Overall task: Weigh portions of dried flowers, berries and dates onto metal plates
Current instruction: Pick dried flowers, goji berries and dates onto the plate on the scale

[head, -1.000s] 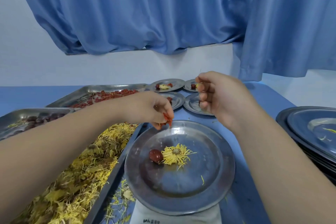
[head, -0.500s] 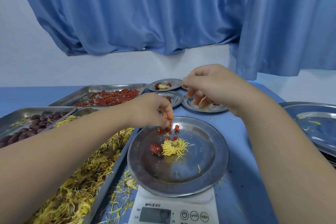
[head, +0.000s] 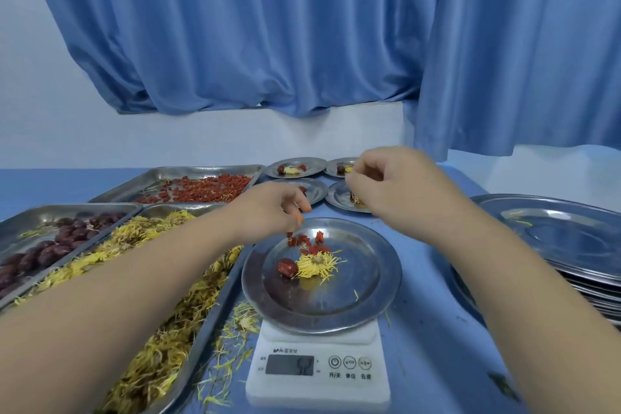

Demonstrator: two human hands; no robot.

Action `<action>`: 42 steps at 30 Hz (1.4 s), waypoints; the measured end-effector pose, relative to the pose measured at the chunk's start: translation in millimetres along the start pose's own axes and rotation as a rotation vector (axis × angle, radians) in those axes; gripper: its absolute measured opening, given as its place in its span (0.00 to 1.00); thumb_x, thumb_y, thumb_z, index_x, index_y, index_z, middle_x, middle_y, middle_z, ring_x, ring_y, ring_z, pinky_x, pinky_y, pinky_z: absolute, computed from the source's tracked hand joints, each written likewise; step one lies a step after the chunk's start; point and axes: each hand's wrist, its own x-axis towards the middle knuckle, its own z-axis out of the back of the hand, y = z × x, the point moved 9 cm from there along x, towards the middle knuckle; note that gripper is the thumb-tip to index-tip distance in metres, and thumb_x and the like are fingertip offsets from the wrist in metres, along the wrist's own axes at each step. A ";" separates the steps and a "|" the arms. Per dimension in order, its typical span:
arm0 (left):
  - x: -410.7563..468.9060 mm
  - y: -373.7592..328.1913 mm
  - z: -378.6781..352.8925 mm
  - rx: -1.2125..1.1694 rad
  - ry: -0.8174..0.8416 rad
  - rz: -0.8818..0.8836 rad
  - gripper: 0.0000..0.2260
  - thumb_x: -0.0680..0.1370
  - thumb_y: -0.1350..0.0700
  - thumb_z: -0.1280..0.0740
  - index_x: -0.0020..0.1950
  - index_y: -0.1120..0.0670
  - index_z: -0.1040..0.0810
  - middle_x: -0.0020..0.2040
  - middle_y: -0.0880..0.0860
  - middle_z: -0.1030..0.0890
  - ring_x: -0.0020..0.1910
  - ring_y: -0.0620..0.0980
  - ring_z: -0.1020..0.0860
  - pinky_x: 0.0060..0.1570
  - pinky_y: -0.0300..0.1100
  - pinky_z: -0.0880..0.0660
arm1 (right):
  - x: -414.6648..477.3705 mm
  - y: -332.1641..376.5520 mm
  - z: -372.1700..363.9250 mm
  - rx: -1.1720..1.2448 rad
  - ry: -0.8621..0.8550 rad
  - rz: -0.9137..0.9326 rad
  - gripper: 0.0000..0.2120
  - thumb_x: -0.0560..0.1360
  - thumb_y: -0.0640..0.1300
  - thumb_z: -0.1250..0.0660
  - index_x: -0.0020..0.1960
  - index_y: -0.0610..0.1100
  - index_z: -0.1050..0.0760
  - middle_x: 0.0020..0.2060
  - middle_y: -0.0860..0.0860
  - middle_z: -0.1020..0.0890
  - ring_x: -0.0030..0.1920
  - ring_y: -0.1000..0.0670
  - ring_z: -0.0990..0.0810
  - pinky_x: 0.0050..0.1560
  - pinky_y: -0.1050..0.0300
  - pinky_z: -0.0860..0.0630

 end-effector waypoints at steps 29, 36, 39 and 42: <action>-16.0 27.2 -4.9 -0.403 -0.406 0.216 0.15 0.72 0.69 0.31 0.51 0.49 0.21 0.51 0.52 0.20 0.47 0.53 0.18 0.48 0.50 0.18 | -92.1 -50.5 -29.2 -0.162 -0.006 0.134 0.07 0.76 0.48 0.40 0.41 0.51 0.27 0.35 0.55 0.27 0.35 0.53 0.27 0.37 0.52 0.26; -11.2 20.6 -5.8 -0.448 -0.343 0.219 0.09 0.75 0.63 0.30 0.53 0.53 0.20 0.48 0.53 0.19 0.44 0.50 0.18 0.40 0.41 0.20 | -92.6 -50.9 -28.3 -0.158 -0.009 0.147 0.06 0.76 0.48 0.39 0.41 0.51 0.27 0.35 0.55 0.27 0.34 0.53 0.27 0.35 0.52 0.26; -16.4 22.4 -8.6 -0.629 -0.318 0.247 0.11 0.77 0.70 0.35 0.53 0.56 0.21 0.54 0.56 0.21 0.48 0.52 0.17 0.40 0.43 0.18 | -92.4 -51.9 -27.4 -0.154 -0.013 0.147 0.07 0.76 0.48 0.40 0.41 0.50 0.27 0.35 0.55 0.26 0.34 0.52 0.27 0.36 0.51 0.26; -21.9 23.0 -6.7 -0.634 -0.343 0.228 0.14 0.76 0.73 0.37 0.53 0.56 0.21 0.55 0.55 0.22 0.47 0.52 0.16 0.36 0.39 0.19 | -92.8 -51.7 -27.9 -0.148 -0.011 0.149 0.07 0.76 0.49 0.40 0.41 0.51 0.27 0.35 0.55 0.26 0.34 0.53 0.27 0.36 0.52 0.26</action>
